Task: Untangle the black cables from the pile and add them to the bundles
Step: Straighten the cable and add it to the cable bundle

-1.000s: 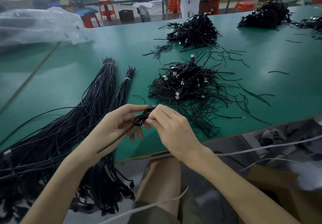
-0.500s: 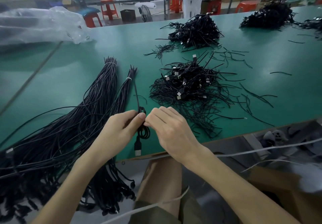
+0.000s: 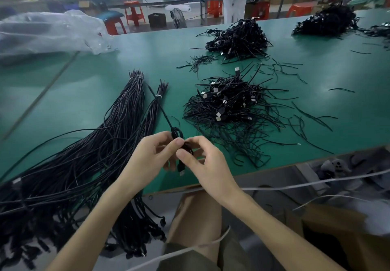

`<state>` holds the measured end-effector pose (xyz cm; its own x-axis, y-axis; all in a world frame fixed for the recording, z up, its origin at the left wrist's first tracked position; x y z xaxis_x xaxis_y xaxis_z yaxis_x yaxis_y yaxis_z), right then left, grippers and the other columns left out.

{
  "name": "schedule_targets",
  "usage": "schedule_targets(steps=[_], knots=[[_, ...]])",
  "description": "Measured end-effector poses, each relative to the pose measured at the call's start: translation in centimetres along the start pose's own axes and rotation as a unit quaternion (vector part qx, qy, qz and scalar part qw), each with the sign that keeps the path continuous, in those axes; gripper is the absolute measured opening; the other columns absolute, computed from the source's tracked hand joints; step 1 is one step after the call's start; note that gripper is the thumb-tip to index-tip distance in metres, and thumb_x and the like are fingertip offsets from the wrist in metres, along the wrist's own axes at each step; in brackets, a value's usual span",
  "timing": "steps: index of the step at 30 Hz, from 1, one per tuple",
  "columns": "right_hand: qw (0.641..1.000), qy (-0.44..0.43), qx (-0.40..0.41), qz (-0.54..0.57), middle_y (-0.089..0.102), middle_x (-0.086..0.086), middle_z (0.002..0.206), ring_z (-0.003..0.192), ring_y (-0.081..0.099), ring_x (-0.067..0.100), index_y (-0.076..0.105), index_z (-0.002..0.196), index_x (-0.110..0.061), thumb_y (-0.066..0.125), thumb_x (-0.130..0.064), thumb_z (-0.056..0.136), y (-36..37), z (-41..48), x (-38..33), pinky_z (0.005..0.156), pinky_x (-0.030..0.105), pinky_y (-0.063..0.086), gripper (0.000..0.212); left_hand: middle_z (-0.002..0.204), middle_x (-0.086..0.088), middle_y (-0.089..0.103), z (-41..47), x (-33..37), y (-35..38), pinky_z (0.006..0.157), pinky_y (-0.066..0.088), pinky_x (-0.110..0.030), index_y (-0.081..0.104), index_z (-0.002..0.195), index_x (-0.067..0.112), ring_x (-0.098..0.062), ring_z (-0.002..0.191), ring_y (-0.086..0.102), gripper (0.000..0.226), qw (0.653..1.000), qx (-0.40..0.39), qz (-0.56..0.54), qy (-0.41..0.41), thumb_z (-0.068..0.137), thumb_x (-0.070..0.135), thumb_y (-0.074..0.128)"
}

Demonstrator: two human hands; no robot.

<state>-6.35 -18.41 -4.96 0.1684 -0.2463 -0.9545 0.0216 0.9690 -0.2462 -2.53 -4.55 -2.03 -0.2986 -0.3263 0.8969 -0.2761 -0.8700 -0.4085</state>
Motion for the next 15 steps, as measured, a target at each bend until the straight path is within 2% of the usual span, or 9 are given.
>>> schedule_targets(steps=[1, 3, 6, 7, 9, 11, 13, 15], knots=[[1.0, 0.009, 0.005, 0.003, 0.072, -0.01, 0.103, 0.099, 0.066, 0.006, 0.065, 0.113, -0.023, 0.07, -0.038, 0.097, 0.0, -0.1, 0.2, 0.087, 0.031, 0.055, 0.023, 0.064, -0.005, 0.069, 0.0, -0.1, 0.2, 0.055, 0.052, -0.03, 0.067, 0.083, 0.009, -0.017, 0.053, 0.064, 0.034, 1.0, -0.001, 0.006, -0.005, 0.094, 0.041, 0.059], [0.999, 0.019, 0.036, 0.016, 0.072, -0.008, 0.097, 0.092, 0.067, 0.004, 0.067, 0.108, -0.02, 0.073, -0.026, 0.096, -0.9, -0.1, 0.4, 0.077, 0.028, 0.057, 0.015, 0.07, 0.001, 0.072, 0.2, -0.6, 0.2, 0.058, 0.054, -0.03, 0.069, 0.087, 0.014, -0.014, 0.059, 0.068, 0.034, 0.998, -0.006, 0.051, -0.023, 0.094, 0.045, 0.058], [0.997, 0.031, 0.065, 0.017, 0.07, -0.003, 0.086, 0.077, 0.066, 0.003, 0.069, 0.099, -0.016, 0.076, -0.018, 0.092, -2.8, 0.5, 0.1, 0.067, 0.027, 0.058, 0.01, 0.088, 0.01, 0.07, 0.3, -1.9, -2.3, 0.072, 0.052, -0.026, 0.07, 0.1, 0.024, -0.006, 0.078, 0.066, 0.016, 0.975, 0.061, 0.211, -0.033, 0.1, 0.037, 0.061], [0.997, 0.027, 0.077, 0.014, 0.07, -0.002, 0.085, 0.075, 0.066, 0.004, 0.068, 0.098, -0.015, 0.077, -0.017, 0.091, -3.7, 1.0, -0.3, 0.064, 0.025, 0.057, 0.01, 0.1, 0.008, 0.067, 0.2, -2.1, -3.5, 0.077, 0.051, -0.029, 0.069, 0.107, 0.021, -0.01, 0.087, 0.065, 0.015, 0.953, 0.097, 0.284, -0.029, 0.101, 0.032, 0.062], [0.994, 0.024, 0.108, 0.012, 0.069, 0.001, 0.085, 0.066, 0.066, 0.002, 0.067, 0.096, -0.015, 0.075, -0.014, 0.092, -5.8, 2.6, -1.2, 0.057, 0.019, 0.053, 0.01, 0.115, -0.008, 0.059, 0.0, -3.0, -5.4, 0.086, 0.05, -0.041, 0.064, 0.119, 0.009, -0.03, 0.105, 0.057, 0.026, 0.893, 0.14, 0.425, -0.046, 0.099, 0.026, 0.066], [0.988, 0.036, 0.15, 0.015, 0.067, 0.001, 0.085, 0.059, 0.064, -0.001, 0.064, 0.095, -0.016, 0.073, -0.012, 0.093, -8.3, 4.9, -1.7, 0.054, 0.015, 0.05, 0.01, 0.119, -0.021, 0.055, -0.1, -4.6, -6.5, 0.093, 0.045, -0.05, 0.06, 0.123, 0.0, -0.042, 0.112, 0.051, 0.039, 0.849, 0.128, 0.502, -0.108, 0.097, 0.028, 0.068], [0.98, 0.056, 0.192, 0.014, 0.066, 0.001, 0.086, 0.06, 0.062, 0.002, 0.064, 0.099, -0.013, 0.072, -0.013, 0.093, -10.7, 7.5, -1.7, 0.058, 0.018, 0.049, 0.011, 0.117, -0.022, 0.056, -0.2, -5.4, -6.7, 0.091, 0.044, -0.048, 0.06, 0.122, 0.0, -0.041, 0.111, 0.05, 0.04, 0.832, 0.109, 0.526, -0.135, 0.099, 0.032, 0.067], [0.972, 0.072, 0.225, 0.007, 0.066, 0.002, 0.088, 0.065, 0.061, 0.008, 0.063, 0.105, -0.009, 0.072, -0.016, 0.094, -12.5, 9.9, -1.1, 0.064, 0.023, 0.051, 0.016, 0.107, -0.016, 0.056, -0.2, -5.4, -6.7, 0.079, 0.044, -0.044, 0.062, 0.113, 0.003, -0.038, 0.101, 0.053, 0.033, 0.84, 0.115, 0.516, -0.12, 0.099, 0.032, 0.066]])
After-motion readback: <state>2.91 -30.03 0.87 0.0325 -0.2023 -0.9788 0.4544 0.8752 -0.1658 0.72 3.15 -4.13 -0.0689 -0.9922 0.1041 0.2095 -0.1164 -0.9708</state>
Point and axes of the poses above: each hand's wrist, its own z-axis towards the middle knuckle, its own y-axis out of the palm, x = y × z, the point moved 7 cm from there along z, towards the middle knuckle
